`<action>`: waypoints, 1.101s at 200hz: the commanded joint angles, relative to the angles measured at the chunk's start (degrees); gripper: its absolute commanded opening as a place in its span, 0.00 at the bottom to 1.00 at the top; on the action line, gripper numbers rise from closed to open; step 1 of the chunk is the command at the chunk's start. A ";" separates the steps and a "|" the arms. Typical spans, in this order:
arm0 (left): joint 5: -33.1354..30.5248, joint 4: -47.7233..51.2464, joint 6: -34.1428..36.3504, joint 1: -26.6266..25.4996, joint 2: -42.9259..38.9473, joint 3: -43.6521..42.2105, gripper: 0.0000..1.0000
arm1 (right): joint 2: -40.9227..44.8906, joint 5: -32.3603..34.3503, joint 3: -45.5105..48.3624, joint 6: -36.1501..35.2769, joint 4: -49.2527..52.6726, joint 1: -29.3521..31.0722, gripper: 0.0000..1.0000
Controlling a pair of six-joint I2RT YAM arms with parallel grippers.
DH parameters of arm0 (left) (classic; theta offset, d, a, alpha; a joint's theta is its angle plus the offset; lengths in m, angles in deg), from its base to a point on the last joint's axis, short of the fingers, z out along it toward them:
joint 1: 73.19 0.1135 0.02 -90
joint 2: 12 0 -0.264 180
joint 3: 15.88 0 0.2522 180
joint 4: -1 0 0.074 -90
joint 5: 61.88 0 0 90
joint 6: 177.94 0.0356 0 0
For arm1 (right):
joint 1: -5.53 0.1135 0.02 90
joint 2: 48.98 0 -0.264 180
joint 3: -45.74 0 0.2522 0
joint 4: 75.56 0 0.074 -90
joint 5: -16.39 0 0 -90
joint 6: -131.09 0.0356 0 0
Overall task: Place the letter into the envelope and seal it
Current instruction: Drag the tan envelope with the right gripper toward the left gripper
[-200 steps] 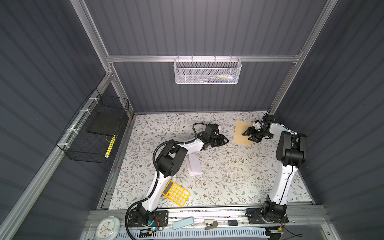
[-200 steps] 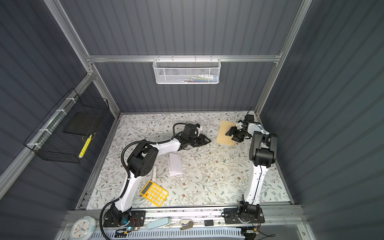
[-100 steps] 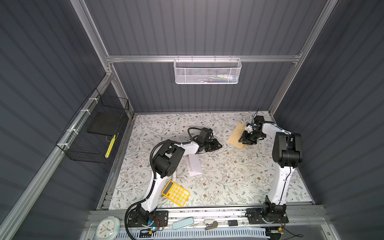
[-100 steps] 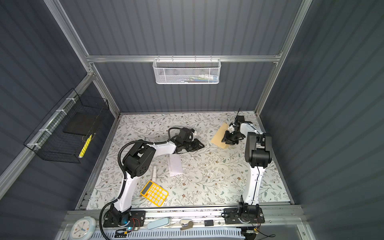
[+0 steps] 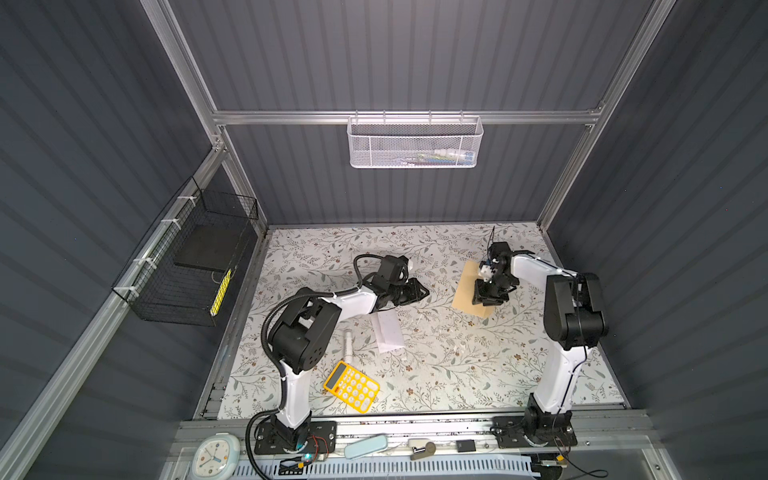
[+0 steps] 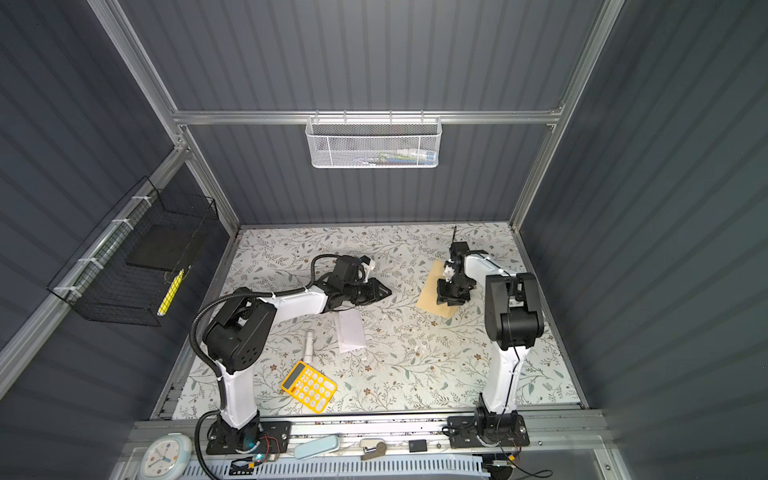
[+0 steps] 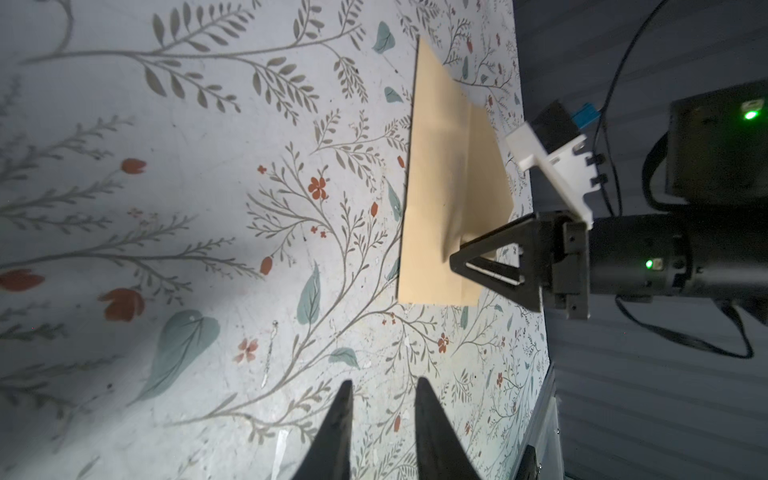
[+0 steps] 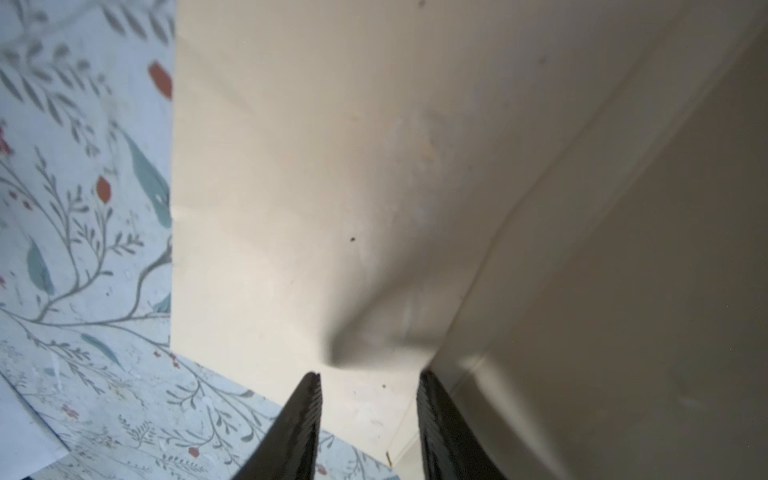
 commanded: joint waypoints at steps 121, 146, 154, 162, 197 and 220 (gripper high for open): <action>-0.09 -6.47 -4.34 -4.87 1.53 -3.97 0.26 | 23.61 -12.28 23.01 15.47 -14.31 3.08 0.70; -0.06 -6.08 -4.44 -6.52 4.59 -0.71 0.26 | 23.29 -13.64 23.68 18.78 -17.60 0.00 0.70; -0.27 -5.87 -4.46 -6.87 5.59 0.22 0.26 | 22.68 -13.99 23.38 19.26 -18.19 -0.44 0.70; -0.40 -5.80 -4.76 -7.09 6.61 1.06 0.25 | 21.75 -14.53 23.02 19.86 -19.02 -0.80 0.70; -0.89 -6.09 -5.69 -7.87 9.71 3.12 0.20 | 17.75 -15.23 22.78 22.13 -22.75 -0.86 0.69; -0.79 -6.11 -6.12 -8.37 11.40 3.77 0.16 | 15.95 -14.86 23.66 23.77 -24.64 -0.90 0.68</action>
